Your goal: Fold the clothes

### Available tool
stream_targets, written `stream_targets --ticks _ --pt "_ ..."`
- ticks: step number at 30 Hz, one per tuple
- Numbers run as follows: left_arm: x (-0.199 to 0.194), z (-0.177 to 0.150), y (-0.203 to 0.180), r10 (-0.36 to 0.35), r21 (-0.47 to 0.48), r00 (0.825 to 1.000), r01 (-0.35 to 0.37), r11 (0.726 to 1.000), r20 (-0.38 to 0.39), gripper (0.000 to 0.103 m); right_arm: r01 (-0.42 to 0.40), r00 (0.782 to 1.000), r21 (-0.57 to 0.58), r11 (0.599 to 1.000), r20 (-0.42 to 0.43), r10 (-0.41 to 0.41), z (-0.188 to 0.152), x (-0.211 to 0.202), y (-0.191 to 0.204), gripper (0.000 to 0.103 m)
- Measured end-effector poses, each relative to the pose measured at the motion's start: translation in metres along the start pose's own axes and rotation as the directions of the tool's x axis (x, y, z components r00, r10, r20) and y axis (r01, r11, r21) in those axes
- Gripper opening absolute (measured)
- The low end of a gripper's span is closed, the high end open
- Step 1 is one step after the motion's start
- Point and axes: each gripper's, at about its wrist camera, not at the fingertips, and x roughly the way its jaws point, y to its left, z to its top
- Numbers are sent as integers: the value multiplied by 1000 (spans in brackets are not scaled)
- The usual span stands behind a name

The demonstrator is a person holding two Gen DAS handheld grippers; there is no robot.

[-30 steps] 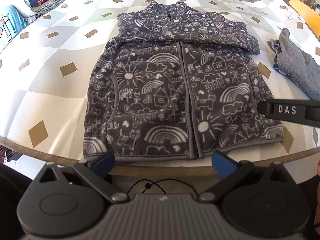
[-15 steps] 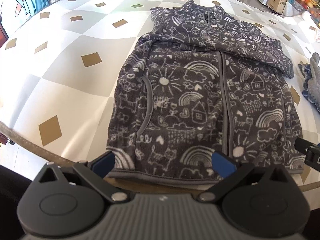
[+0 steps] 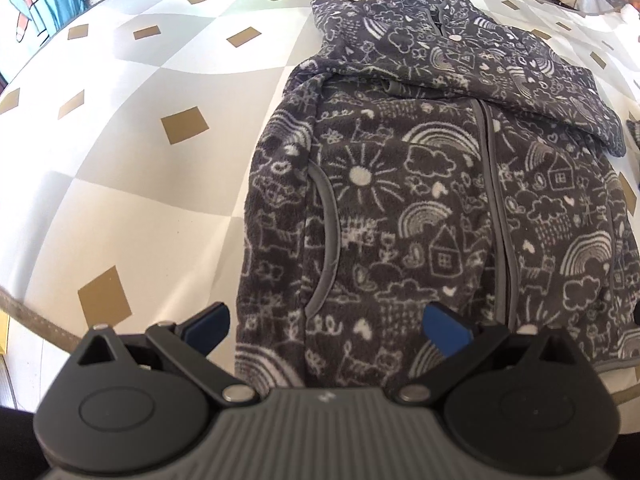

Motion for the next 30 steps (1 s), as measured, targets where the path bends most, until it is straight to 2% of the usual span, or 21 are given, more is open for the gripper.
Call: stream_targets --ticks 6,12,17,23,30 --pt "9 9 3 -55 16 998 56 998 -35 103 -21 997 -18 1000 -69 20 8 14 -2 57" --pt "21 11 9 -76 8 996 77 997 -51 103 -39 992 -26 999 -121 36 10 30 -4 57" --pt "29 12 16 -64 -16 997 63 998 -54 103 -56 986 27 998 -154 60 11 43 -8 57" --pt "37 14 20 -59 -53 996 56 997 -66 103 -53 988 28 998 -147 56 13 47 -6 57" --pt "39 16 15 -34 -30 998 33 999 -50 103 -64 985 47 997 -155 71 14 53 -5 57"
